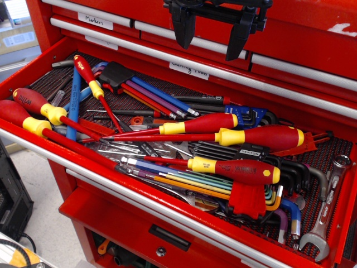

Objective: Pick up red srewdriver

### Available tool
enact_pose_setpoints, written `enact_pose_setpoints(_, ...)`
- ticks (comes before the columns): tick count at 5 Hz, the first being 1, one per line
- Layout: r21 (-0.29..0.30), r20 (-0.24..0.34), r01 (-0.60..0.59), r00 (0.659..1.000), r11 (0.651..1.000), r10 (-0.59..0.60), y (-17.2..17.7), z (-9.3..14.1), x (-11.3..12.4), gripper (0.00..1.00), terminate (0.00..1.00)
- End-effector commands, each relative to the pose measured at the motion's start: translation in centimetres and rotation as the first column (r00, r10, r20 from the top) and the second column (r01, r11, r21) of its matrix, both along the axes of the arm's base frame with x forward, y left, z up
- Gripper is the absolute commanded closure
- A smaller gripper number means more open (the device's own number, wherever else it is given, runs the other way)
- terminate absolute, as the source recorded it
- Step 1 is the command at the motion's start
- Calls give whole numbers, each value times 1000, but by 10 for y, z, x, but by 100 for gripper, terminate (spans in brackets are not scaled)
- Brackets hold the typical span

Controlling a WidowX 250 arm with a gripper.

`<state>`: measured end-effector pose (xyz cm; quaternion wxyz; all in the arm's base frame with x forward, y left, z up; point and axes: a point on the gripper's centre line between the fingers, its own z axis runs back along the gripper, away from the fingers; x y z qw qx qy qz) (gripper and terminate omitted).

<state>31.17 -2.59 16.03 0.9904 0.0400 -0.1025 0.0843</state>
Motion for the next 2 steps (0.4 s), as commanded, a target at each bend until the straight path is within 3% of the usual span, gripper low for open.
enact_pose_setpoints(1, 0, 0, 0, 1000, 1000, 0, 0, 0, 0, 0, 0)
enact_pose_setpoints(2, 103, -38, 250, 968, 963, -247, -25, -9, -1, 0, 0)
